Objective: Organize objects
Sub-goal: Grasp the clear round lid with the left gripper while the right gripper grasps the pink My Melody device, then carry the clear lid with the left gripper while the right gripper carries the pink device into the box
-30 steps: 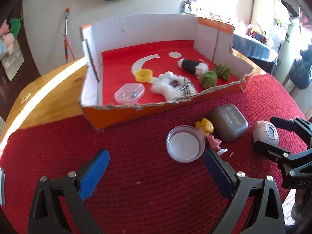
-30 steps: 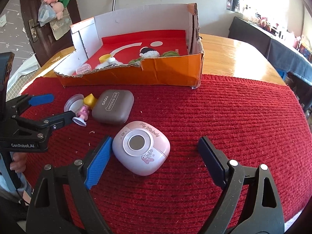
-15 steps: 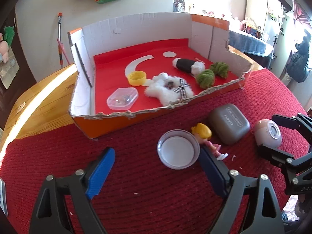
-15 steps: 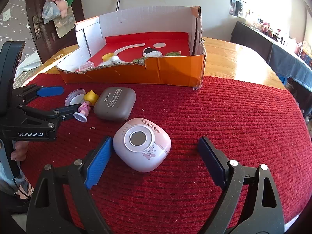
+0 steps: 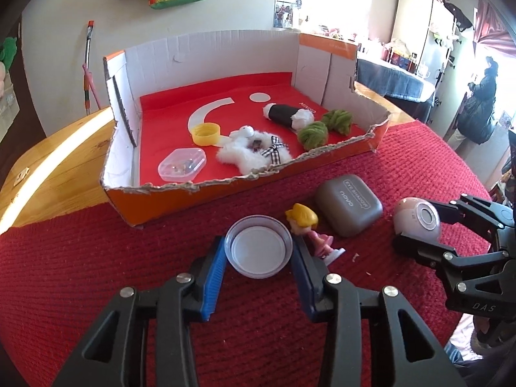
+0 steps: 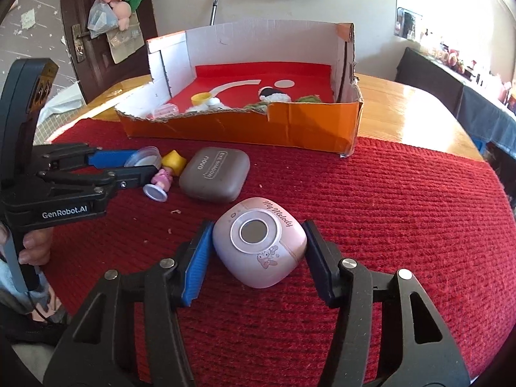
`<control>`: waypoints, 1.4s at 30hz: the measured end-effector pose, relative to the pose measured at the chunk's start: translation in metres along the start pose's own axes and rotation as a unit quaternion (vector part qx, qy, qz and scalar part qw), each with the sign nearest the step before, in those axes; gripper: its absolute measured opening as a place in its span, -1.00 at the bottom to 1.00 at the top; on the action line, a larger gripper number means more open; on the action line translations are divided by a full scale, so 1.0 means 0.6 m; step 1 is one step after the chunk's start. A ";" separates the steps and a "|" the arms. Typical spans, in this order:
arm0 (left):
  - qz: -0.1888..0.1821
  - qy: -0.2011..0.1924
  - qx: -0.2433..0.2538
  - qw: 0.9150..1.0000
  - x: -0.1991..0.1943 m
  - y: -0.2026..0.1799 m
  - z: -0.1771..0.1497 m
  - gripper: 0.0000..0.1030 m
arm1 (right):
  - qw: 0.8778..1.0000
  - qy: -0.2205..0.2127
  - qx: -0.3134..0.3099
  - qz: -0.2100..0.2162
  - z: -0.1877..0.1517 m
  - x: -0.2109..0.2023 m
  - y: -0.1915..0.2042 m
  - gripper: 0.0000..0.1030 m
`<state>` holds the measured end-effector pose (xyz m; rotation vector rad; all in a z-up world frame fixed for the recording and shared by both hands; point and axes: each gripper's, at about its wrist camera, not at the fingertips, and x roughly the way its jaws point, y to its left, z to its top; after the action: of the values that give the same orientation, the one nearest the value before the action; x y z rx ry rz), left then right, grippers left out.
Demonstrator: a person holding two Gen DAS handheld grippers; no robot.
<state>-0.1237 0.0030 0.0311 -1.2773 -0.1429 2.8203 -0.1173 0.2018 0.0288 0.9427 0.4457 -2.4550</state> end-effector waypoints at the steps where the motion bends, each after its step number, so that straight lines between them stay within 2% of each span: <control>1: -0.002 -0.002 -0.001 1.000 -0.004 0.000 0.000 -0.18 | 1.000 -0.002 0.001 0.003 0.002 -0.003 0.000 0.04; 10: -0.004 -0.039 -0.002 0.999 -0.060 -0.003 0.006 -0.18 | 0.999 -0.042 -0.011 0.012 0.044 -0.044 0.016 0.04; 22: -0.003 -0.050 -0.011 0.999 -0.083 0.007 0.005 -0.18 | 0.999 -0.037 -0.019 0.018 0.053 -0.039 0.027 0.04; 28: -0.001 -0.057 -0.011 0.998 -0.094 0.007 0.014 -0.18 | 0.998 -0.053 -0.017 0.015 0.068 -0.050 0.024 0.04; 35: 0.028 -0.067 -0.007 0.997 -0.097 0.016 0.067 -0.18 | 0.998 -0.066 -0.021 0.005 0.128 -0.055 0.015 0.04; 42: 0.063 -0.055 0.014 0.996 -0.058 0.030 0.159 -0.18 | 0.999 -0.047 -0.019 -0.004 0.232 -0.006 -0.007 0.04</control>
<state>-0.1722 -0.0242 0.1178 -1.1654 -0.0263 2.9888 -0.1917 0.1436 0.1308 0.8086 0.4624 -2.4773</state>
